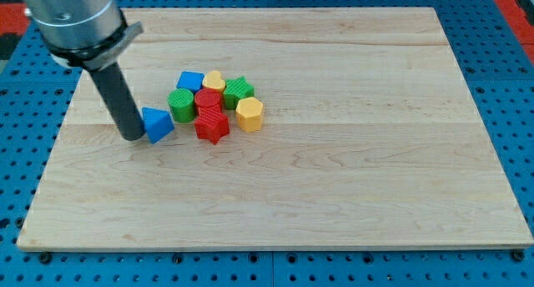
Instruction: Slide the blue triangle to the left of the red star
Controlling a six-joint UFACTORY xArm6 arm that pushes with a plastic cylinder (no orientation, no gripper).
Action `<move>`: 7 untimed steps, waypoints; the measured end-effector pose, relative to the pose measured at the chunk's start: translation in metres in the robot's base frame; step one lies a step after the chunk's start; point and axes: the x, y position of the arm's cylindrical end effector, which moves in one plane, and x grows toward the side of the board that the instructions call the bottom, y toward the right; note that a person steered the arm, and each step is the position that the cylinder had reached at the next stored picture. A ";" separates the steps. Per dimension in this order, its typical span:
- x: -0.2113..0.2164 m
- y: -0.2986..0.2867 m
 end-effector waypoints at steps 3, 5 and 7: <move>0.000 0.019; 0.014 0.043; 0.067 0.043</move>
